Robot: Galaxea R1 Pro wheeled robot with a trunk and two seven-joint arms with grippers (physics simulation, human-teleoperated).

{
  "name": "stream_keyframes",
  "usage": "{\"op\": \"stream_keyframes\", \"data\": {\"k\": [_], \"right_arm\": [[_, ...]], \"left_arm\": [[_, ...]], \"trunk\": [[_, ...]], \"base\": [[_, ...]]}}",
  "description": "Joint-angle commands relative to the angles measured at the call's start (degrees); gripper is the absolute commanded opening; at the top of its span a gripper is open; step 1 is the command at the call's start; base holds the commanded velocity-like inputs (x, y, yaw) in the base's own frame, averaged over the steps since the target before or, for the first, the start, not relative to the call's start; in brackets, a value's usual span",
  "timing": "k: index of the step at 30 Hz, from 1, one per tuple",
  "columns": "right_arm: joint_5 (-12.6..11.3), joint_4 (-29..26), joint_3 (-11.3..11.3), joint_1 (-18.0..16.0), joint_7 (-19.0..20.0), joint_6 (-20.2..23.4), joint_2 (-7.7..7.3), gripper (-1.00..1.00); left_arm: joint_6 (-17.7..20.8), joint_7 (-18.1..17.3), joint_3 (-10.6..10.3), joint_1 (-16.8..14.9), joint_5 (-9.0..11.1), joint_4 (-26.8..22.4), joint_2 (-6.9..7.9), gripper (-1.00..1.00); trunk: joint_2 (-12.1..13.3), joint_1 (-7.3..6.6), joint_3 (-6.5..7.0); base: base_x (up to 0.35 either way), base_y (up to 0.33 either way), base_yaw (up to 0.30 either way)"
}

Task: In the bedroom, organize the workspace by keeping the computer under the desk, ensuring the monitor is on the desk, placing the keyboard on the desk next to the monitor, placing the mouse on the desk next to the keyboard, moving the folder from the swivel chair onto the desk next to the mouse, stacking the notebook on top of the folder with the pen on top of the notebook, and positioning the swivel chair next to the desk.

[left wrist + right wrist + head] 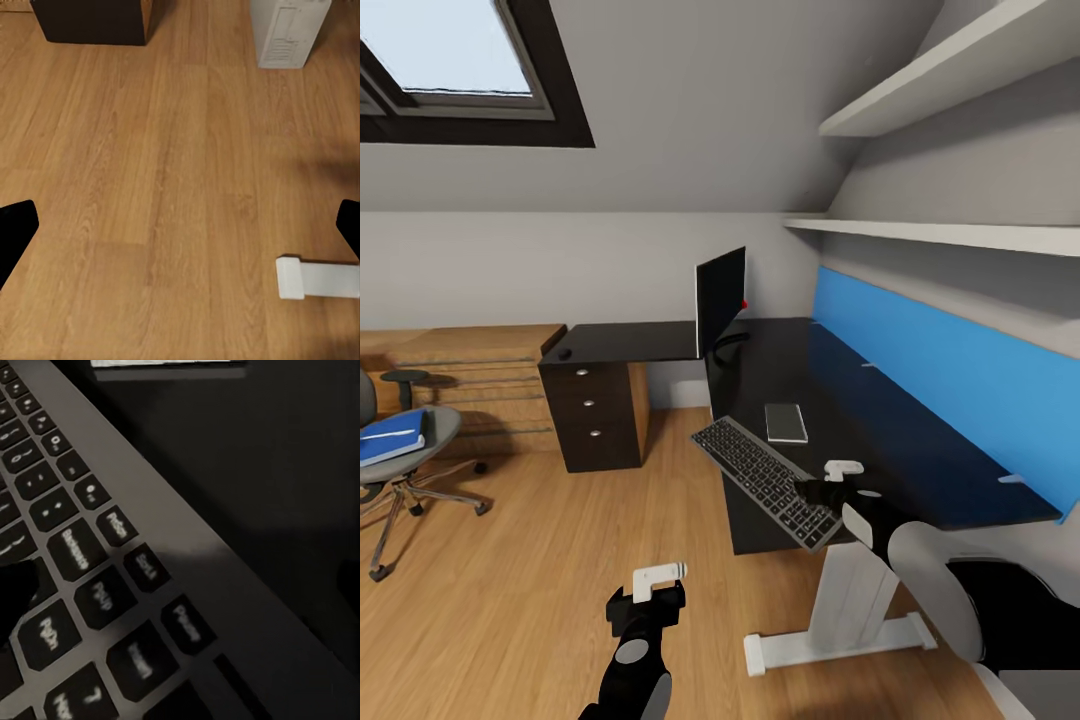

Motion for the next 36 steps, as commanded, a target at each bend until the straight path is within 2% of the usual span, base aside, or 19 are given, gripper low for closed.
{"op": "stream_keyframes", "data": {"k": [1, 17, 26, 32, 34, 36], "right_arm": [[-0.4, 0.1, 0.1, 0.0, 0.2, -0.1, -0.02, 1.00], [-0.5, 0.1, 0.1, 0.0, 0.2, 0.0, -0.03, 1.00], [-0.6, 0.1, 0.1, 0.0, 0.6, 0.2, -0.13, 1.00], [-0.9, 0.1, -0.1, 0.0, 4.1, 0.2, -1.01, 1.00], [-1.8, 0.1, -0.1, 0.0, 6.6, 0.2, -1.66, 1.00], [-5.2, 0.2, -0.1, 0.0, 10.0, 0.3, -2.54, 1.00]], "left_arm": [[0.2, 0.4, -0.1, 0.0, 0.4, -0.1, 0.02, 1.00], [0.2, 0.4, -0.1, 0.0, 0.4, 0.3, 0.02, 1.00], [0.2, 0.3, -0.2, 0.0, 0.4, 0.9, 0.02, 1.00], [0.2, 0.3, -0.2, 0.0, 0.4, 1.4, 0.02, 1.00], [0.2, 0.3, -0.2, 0.0, 0.4, 1.5, 0.02, 1.00], [0.2, 0.3, -0.2, 0.0, 0.4, 1.6, 0.02, 1.00]], "trunk": [[0.4, -0.23, 0.13], [0.8, -0.45, 0.31], [0.8, -0.45, 0.31], [0.8, -0.45, 0.31], [0.8, -0.45, 0.31], [0.8, -0.45, 0.31]], "base": [[0.000, 0.000, 0.000], [0.001, 0.000, 0.000], [0.119, 0.000, 0.000], [0.025, 0.000, 0.000], [0.008, 0.000, 0.000], [0.003, 0.000, 0.000]]}}
